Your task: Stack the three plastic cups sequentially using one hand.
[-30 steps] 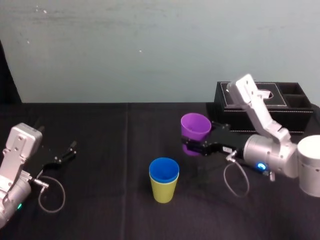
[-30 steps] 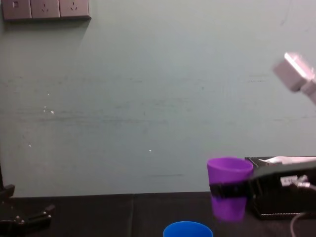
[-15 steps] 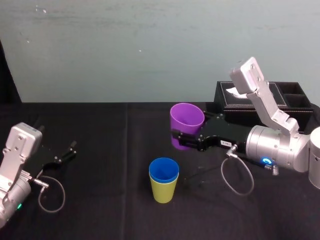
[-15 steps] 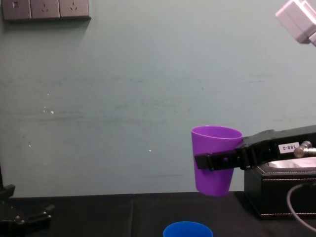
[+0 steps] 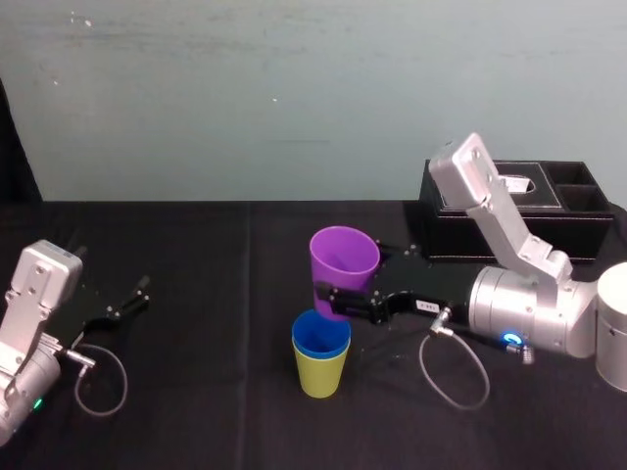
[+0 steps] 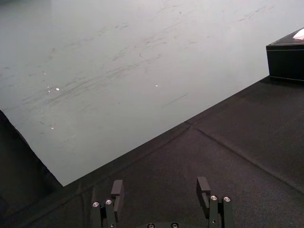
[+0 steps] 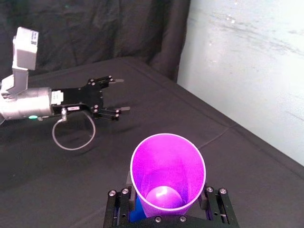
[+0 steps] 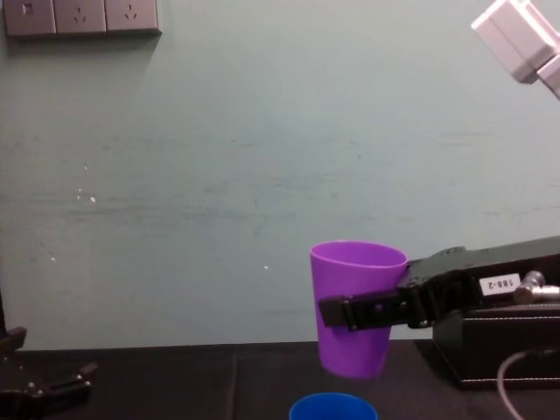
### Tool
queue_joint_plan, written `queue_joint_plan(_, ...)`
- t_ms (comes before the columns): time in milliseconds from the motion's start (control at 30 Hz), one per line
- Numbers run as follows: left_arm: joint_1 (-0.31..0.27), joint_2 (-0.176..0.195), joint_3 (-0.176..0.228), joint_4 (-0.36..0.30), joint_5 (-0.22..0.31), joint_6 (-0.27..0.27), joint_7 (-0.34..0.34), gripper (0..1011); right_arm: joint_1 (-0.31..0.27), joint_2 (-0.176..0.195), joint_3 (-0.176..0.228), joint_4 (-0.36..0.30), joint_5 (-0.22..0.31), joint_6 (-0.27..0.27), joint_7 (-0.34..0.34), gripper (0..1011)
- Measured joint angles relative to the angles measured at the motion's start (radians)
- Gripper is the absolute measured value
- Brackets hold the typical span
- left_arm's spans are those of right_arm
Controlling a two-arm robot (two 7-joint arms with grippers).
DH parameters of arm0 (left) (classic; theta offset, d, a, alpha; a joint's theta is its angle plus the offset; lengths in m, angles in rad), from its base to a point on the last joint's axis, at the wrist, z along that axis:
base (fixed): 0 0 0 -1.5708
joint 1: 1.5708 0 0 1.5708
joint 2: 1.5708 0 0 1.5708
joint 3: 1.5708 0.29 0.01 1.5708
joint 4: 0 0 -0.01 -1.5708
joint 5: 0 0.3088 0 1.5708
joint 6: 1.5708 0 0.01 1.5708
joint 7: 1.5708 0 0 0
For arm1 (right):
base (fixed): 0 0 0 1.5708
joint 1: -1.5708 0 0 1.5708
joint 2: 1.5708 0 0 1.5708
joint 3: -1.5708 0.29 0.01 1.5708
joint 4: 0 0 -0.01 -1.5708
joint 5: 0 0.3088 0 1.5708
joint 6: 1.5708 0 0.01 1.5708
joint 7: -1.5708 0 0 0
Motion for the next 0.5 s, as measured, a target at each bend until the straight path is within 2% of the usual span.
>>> queue_joint_plan(500, 0.0, 0.0, 0.0, 0.0, 0.0, 0.0, 0.0, 1000, 0.006, 0.011, -0.051, 0.01, 0.016, -0.016, -0.011, 723)
